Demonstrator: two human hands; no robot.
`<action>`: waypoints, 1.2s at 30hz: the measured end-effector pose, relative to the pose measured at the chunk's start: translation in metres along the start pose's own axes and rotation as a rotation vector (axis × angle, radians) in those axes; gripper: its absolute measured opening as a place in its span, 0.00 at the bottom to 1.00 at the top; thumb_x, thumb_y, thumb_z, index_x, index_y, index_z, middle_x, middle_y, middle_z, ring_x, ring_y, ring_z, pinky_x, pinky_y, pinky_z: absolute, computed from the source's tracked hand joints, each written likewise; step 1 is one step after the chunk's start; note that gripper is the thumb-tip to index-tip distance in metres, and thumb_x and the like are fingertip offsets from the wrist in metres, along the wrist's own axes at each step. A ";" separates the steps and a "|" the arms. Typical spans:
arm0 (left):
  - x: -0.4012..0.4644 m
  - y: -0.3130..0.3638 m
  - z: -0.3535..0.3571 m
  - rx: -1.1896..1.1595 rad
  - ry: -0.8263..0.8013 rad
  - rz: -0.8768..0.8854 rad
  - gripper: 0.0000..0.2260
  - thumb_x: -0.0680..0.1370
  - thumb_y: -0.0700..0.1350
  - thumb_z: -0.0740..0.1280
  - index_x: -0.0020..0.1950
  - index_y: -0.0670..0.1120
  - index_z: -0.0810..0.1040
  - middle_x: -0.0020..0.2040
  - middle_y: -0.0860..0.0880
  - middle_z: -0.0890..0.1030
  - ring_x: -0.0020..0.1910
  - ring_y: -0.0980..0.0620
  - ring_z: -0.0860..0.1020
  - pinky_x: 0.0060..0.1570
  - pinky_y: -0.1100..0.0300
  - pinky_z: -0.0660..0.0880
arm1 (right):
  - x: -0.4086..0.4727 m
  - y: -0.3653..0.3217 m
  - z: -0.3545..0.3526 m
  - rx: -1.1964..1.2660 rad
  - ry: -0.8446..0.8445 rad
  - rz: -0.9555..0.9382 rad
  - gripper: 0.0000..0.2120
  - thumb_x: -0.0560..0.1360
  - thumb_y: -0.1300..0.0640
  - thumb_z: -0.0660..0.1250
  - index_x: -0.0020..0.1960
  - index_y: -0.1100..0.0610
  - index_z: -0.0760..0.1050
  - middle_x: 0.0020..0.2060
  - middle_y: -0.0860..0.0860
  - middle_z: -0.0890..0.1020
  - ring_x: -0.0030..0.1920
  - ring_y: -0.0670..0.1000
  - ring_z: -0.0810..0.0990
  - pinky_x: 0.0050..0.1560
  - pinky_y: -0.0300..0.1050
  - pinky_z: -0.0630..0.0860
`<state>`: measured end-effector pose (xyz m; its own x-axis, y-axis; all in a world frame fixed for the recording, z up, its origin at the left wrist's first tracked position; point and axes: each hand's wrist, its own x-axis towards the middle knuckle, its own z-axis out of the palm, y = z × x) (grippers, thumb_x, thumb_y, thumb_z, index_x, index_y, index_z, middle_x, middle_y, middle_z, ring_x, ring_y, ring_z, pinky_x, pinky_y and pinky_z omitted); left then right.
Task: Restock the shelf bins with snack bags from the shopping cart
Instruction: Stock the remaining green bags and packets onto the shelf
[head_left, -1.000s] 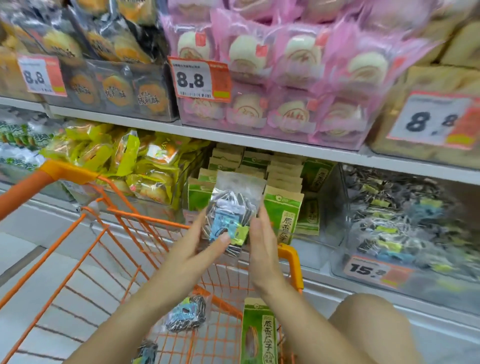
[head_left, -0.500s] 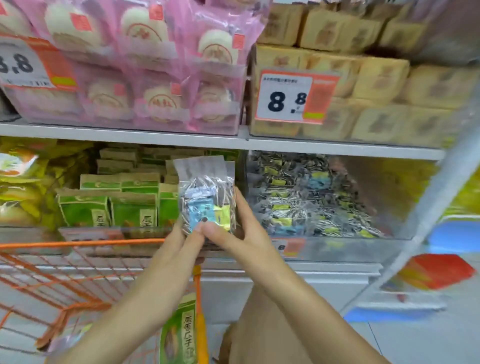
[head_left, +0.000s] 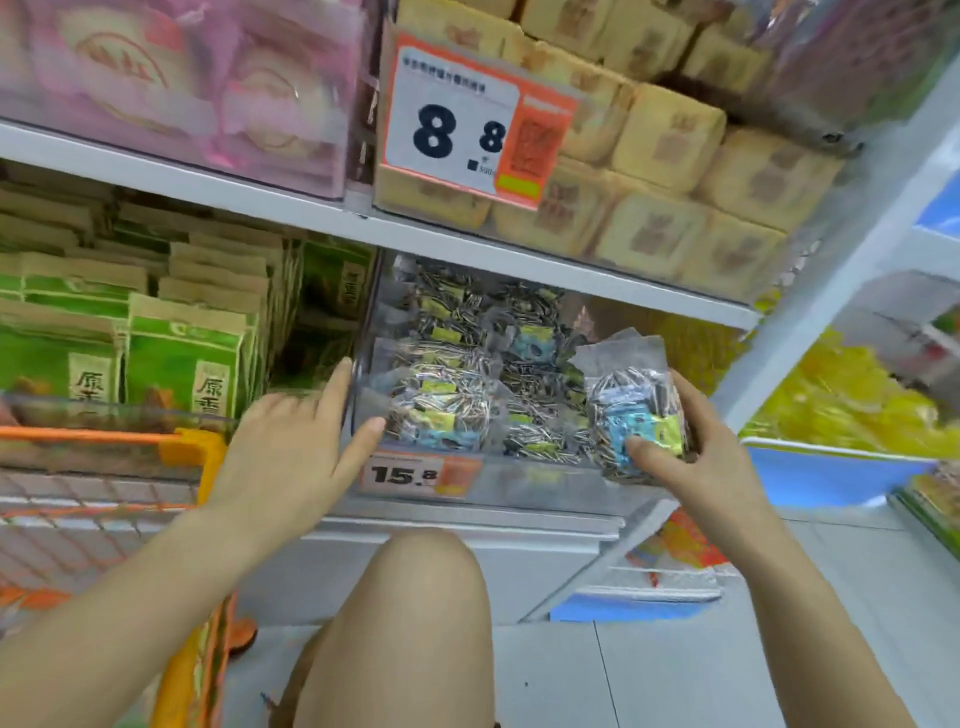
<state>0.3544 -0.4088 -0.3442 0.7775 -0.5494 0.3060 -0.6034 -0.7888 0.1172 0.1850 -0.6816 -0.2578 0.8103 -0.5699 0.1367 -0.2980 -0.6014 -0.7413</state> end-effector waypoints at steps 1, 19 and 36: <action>0.001 0.000 0.000 0.003 0.013 0.011 0.32 0.79 0.59 0.49 0.70 0.35 0.68 0.33 0.40 0.80 0.33 0.40 0.78 0.40 0.52 0.73 | 0.010 0.002 0.002 -0.068 -0.005 -0.009 0.44 0.63 0.42 0.73 0.75 0.45 0.59 0.67 0.44 0.73 0.62 0.45 0.75 0.61 0.45 0.72; 0.001 0.001 0.004 0.004 0.026 -0.022 0.30 0.79 0.60 0.46 0.70 0.41 0.69 0.32 0.45 0.79 0.35 0.44 0.77 0.41 0.54 0.68 | 0.118 -0.013 0.039 -0.782 -0.356 -0.245 0.45 0.69 0.46 0.72 0.78 0.48 0.51 0.58 0.60 0.78 0.47 0.57 0.78 0.45 0.48 0.76; -0.002 0.000 0.004 -0.039 0.074 -0.011 0.30 0.79 0.59 0.45 0.68 0.41 0.72 0.35 0.45 0.81 0.37 0.44 0.78 0.44 0.52 0.70 | 0.092 0.017 0.065 -0.147 -0.029 0.071 0.41 0.66 0.47 0.78 0.71 0.57 0.63 0.65 0.54 0.74 0.65 0.56 0.73 0.60 0.46 0.70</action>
<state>0.3536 -0.4087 -0.3483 0.7698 -0.5174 0.3737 -0.6023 -0.7826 0.1572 0.2874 -0.7076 -0.3008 0.7980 -0.5989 0.0671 -0.4238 -0.6369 -0.6440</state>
